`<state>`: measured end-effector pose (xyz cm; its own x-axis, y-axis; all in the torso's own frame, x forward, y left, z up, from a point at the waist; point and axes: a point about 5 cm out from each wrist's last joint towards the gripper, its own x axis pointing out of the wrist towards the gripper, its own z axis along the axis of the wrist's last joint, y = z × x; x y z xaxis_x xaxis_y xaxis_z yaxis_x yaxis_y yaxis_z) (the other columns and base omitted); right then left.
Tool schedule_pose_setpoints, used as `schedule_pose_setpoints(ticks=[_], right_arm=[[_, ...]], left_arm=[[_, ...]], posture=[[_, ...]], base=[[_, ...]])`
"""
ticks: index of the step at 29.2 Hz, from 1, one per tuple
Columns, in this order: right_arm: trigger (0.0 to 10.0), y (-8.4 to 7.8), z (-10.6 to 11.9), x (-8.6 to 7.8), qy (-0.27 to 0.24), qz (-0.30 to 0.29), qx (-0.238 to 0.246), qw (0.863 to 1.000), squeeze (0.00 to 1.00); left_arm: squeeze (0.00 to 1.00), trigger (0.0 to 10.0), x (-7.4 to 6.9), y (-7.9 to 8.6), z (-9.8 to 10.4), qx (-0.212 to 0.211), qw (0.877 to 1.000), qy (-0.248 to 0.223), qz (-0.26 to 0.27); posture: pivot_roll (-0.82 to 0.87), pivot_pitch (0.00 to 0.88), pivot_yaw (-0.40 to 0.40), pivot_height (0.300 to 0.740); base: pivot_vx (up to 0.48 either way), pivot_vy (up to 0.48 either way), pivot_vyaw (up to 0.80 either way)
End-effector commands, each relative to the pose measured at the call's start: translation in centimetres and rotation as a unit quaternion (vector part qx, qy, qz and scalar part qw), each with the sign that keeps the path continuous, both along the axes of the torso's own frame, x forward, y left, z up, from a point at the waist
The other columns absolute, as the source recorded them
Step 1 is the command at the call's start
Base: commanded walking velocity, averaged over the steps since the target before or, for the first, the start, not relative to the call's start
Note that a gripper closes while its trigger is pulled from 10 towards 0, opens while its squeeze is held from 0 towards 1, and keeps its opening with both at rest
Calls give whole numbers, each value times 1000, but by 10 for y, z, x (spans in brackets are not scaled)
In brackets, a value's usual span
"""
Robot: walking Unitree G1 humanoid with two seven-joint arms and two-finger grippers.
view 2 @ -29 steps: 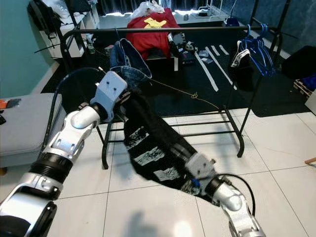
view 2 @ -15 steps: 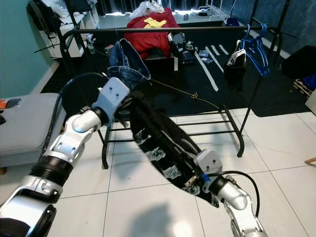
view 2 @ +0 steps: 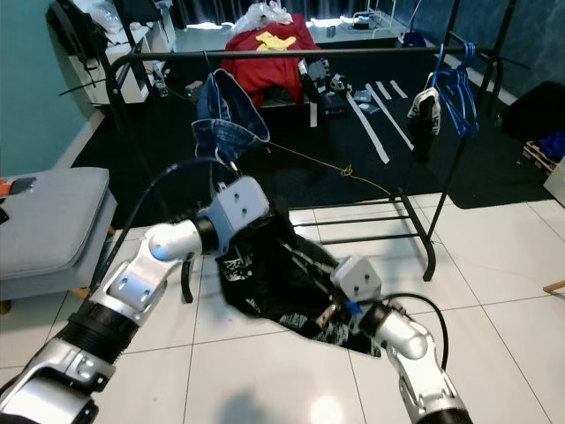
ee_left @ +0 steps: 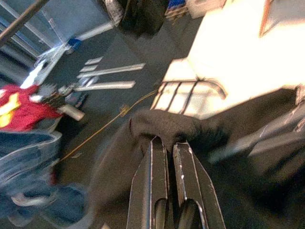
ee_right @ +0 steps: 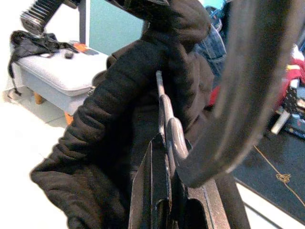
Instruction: Hang hanger
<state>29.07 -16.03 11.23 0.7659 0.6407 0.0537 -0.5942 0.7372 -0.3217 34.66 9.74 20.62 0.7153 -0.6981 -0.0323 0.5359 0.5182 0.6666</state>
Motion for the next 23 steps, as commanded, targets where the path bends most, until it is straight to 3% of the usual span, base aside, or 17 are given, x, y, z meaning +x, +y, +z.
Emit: schedule_pose_setpoints(ticks=[1, 9, 10, 13, 14, 15, 16, 18, 19, 20, 21, 23], right_arm=[[0, -5, 4, 4, -1, -12, 10, 1000, 0], [0, 0, 10, 3, -8, 6, 27, 1000, 0], [0, 5, 14, 2, -12, 24, 36, 999, 0], [0, 5, 14, 2, -12, 24, 36, 999, 0], [0, 10, 18, 0, -17, 42, 47, 998, 0], [0, 10, 18, 0, -17, 42, 47, 998, 0], [0, 13, 21, -2, -19, 56, 55, 997, 0], [0, 13, 21, -2, -19, 56, 55, 997, 0], [0, 15, 22, -3, -20, 63, 58, 996, 0], [0, 16, 23, -3, -20, 66, 60, 996, 0], [0, 16, 23, -3, -19, 67, 60, 996, 0], [0, 16, 23, -3, -19, 67, 60, 996, 0]], left_arm=[[0, 0, 7, 26, -6, 48, 998, -10, 49], [0, 118, 6, 30, -11, 51, 997, -3, 59], [0, 1843, 5, 29, -15, 56, 997, 0, 62], [0, 1843, 5, 29, -15, 56, 997, 0, 62], [0, 10000, 5, 26, -16, 45, 997, 4, 63], [0, 10000, 5, 26, -16, 45, 997, 4, 63], [0, 10000, 4, 20, -14, 18, 998, 13, 56], [0, 10000, 4, 20, -14, 18, 998, 13, 56], [0, 10000, 2, 15, -13, -7, 999, 25, 47], [686, 10000, 1, 11, -11, -32, 998, 38, 40], [1000, 10000, 0, 8, -7, -65, 996, 51, 35], [1000, 10000, 0, 8, -7, -65, 996, 51, 35]], posture=[[36, 78, 60, 740], [38, 73, 57, 740], [34, 72, 58, 740], [34, 72, 58, 740], [32, 71, 58, 740], [32, 71, 58, 740], [31, 72, 58, 740], [31, 72, 58, 740], [31, 74, 59, 740], [30, 76, 59, 740], [31, 78, 58, 740], [31, 78, 58, 740]], base=[[0, 0, 0], [0, 0, 0], [0, 0, 0], [0, 0, 0], [0, 0, 0], [0, 0, 0], [0, 0, 0], [0, 0, 0], [0, 0, 0], [0, 0, 0], [0, 0, 0], [0, 0, 0]])
